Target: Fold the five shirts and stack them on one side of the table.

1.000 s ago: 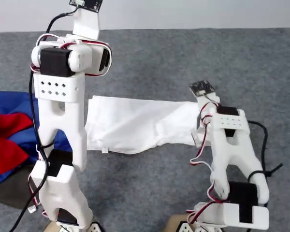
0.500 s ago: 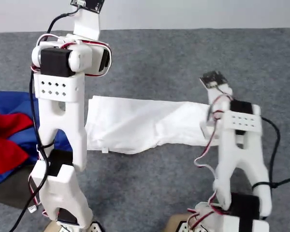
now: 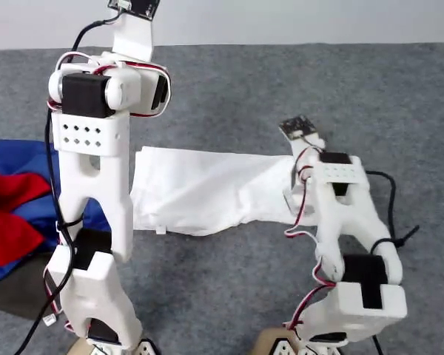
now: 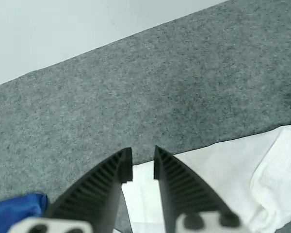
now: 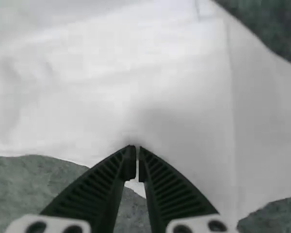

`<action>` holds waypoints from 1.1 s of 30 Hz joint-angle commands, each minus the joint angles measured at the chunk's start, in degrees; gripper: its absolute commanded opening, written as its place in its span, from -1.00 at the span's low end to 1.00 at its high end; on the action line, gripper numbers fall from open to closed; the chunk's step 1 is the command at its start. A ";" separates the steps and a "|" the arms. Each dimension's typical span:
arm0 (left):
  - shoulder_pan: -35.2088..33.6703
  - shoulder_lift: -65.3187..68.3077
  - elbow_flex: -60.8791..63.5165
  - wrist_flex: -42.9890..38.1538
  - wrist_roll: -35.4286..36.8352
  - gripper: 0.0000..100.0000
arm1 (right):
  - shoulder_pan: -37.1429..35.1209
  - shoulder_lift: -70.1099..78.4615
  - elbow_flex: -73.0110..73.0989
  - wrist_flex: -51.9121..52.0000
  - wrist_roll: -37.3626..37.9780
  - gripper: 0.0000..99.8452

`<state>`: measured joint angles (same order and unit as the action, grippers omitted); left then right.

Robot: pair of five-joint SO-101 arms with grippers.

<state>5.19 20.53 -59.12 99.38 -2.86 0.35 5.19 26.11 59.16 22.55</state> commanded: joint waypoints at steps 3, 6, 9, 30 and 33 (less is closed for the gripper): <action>-0.53 -3.43 -0.22 1.14 -0.44 -0.84 | 7.25 -0.13 -2.90 3.65 5.36 -0.96; -0.53 -3.43 -0.22 1.14 -0.44 -0.84 | 10.68 -0.31 -2.90 4.09 7.91 -0.96; -0.53 -3.43 -0.22 1.14 -0.44 -0.84 | 10.68 -2.42 -5.01 7.69 8.09 -0.96; -0.53 -3.43 -0.22 1.14 -0.44 -0.84 | -12.53 6.99 -10.81 7.16 -3.16 -0.96; -0.53 -3.43 -0.22 1.14 -0.44 -0.84 | -12.44 8.13 -10.99 9.01 -3.08 -0.97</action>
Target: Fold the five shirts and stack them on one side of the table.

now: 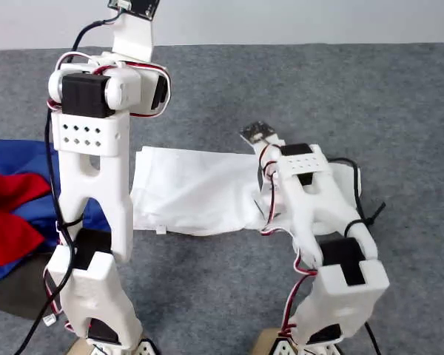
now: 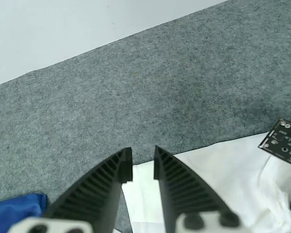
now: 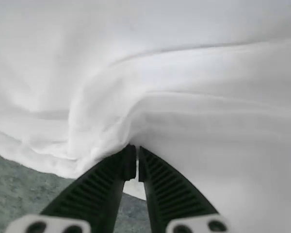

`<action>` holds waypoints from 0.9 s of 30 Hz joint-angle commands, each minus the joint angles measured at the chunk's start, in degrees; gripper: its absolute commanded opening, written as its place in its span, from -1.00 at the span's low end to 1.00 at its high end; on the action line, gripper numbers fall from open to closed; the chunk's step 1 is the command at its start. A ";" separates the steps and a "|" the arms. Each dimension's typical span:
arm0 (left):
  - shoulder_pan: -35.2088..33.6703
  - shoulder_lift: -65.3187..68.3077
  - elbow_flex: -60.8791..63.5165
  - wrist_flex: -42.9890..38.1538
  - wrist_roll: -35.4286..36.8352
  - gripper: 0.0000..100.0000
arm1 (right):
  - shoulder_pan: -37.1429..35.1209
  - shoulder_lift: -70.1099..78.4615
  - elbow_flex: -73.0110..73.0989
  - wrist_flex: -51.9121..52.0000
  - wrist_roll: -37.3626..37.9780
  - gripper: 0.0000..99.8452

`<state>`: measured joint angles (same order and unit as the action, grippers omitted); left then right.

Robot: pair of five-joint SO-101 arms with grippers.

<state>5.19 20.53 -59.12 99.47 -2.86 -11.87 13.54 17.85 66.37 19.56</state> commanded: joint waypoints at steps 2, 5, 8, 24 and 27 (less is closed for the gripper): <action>-0.53 -3.43 -0.13 1.05 -0.44 -0.84 | -0.40 -1.80 -3.60 2.68 -0.18 -0.97; -0.62 -3.43 -0.31 1.05 -0.44 -0.84 | -0.92 -6.37 -7.21 5.05 -0.62 -0.97; -2.20 -3.52 -0.66 1.05 -0.44 -0.84 | -3.12 -9.27 -10.11 5.85 -0.62 -0.97; -7.12 -3.34 -0.75 1.05 -0.18 -0.84 | -9.10 4.00 -9.85 4.53 -2.99 -0.97; -7.12 -3.16 3.03 1.05 -0.18 -0.84 | -7.96 0.04 -14.51 10.07 -3.34 -0.97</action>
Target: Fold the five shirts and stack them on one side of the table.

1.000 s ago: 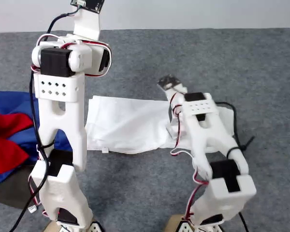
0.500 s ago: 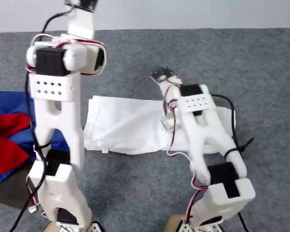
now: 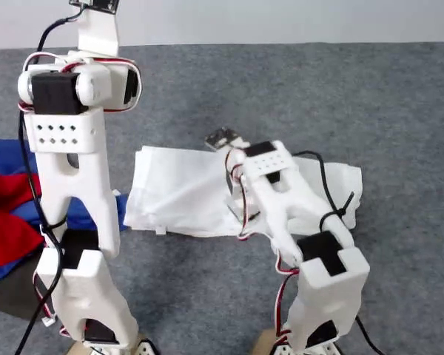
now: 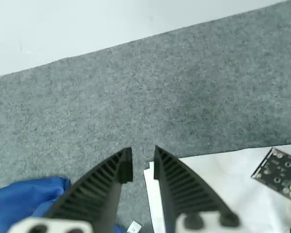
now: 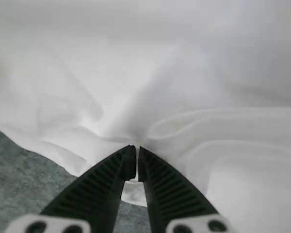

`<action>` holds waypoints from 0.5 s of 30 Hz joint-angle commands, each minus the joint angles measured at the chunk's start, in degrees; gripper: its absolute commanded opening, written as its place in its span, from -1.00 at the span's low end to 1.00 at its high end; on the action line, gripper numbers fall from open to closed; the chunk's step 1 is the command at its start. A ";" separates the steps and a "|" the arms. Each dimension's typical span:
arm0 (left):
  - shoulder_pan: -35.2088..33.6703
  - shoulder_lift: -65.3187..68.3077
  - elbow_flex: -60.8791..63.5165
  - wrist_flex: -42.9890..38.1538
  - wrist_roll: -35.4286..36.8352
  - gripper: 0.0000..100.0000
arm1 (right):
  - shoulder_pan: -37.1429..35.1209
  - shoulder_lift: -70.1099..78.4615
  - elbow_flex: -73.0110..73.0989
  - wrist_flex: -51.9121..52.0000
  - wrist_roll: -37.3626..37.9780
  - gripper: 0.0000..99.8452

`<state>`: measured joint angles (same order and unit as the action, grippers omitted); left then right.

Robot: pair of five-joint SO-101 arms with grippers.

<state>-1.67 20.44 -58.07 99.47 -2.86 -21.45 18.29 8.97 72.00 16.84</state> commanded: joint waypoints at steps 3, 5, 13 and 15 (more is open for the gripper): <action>-0.26 -2.90 7.25 1.05 -0.18 -0.84 | 2.59 -10.24 -10.11 9.27 -0.70 -0.97; -0.26 -2.90 11.47 1.05 -0.09 -0.84 | 3.38 -14.11 -12.22 11.82 -0.70 -0.97; -0.26 -2.73 30.46 0.79 -0.53 -0.60 | 10.59 -28.18 -15.03 20.09 -0.70 -0.95; -0.26 -2.73 33.71 0.18 -1.05 -0.54 | 13.49 -30.90 -15.03 22.20 -0.62 -0.95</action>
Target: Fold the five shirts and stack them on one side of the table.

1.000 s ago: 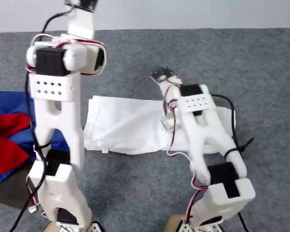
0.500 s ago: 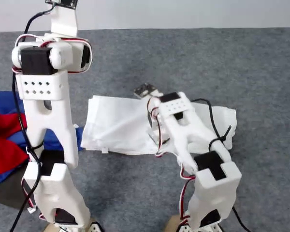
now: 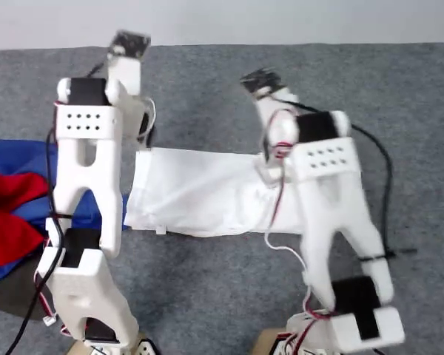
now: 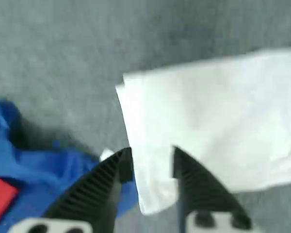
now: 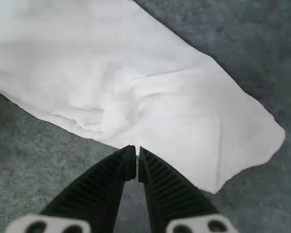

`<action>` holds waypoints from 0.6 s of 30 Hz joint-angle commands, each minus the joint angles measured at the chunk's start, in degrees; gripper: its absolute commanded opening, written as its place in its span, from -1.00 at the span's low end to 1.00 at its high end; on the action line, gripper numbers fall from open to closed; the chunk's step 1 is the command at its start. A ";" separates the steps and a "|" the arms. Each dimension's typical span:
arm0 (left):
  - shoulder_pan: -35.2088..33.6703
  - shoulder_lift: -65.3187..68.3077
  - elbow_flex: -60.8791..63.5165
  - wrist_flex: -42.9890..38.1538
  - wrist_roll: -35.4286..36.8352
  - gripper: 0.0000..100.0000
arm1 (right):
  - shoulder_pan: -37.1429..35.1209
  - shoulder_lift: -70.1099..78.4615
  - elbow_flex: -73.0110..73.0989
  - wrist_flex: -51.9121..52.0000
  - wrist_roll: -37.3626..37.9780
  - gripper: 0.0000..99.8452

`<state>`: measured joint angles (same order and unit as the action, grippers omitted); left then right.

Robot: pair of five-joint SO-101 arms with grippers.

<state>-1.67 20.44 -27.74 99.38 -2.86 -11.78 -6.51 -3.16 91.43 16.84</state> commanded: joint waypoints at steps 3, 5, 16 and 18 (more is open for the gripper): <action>-0.26 -2.02 6.20 -0.18 -5.80 -0.52 | 9.10 -8.84 -2.73 5.85 -0.62 -0.95; -0.35 -0.18 6.29 -0.26 -6.86 -0.52 | 13.32 -9.80 -2.73 7.69 -0.62 -0.95; -6.77 11.60 3.30 -5.89 -7.03 -0.52 | 29.85 -10.33 -1.67 11.21 -0.44 -0.95; -7.47 13.01 2.07 -6.24 -7.03 -0.52 | 30.73 -10.33 -1.76 11.21 -0.53 -0.95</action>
<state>-8.00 33.27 -22.64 94.64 -9.27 16.79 -13.80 -3.25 100.22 16.84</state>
